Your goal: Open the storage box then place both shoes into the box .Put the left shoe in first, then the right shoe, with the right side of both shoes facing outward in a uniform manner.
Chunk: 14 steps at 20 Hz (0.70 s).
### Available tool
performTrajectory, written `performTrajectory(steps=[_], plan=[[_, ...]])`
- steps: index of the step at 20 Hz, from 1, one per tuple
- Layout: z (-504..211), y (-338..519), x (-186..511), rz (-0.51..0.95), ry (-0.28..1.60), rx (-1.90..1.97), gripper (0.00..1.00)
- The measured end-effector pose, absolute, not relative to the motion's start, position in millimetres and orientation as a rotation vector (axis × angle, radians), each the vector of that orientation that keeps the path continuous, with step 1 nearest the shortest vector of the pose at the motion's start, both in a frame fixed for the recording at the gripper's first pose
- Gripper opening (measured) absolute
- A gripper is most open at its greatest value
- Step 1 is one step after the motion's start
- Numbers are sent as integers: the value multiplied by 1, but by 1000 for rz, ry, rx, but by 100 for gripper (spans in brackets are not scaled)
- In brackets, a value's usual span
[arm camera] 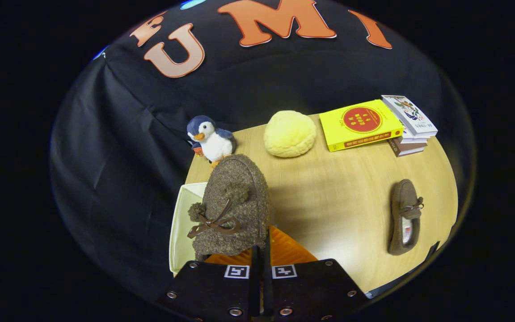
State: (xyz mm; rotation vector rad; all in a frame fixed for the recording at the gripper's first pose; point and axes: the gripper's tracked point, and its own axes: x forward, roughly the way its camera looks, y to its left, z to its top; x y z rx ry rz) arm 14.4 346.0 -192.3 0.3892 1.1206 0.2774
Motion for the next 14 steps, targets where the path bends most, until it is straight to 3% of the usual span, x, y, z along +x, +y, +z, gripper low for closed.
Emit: performTrajectory(steps=[14], plan=[[-267,472,-17,270,1326,336,4]])
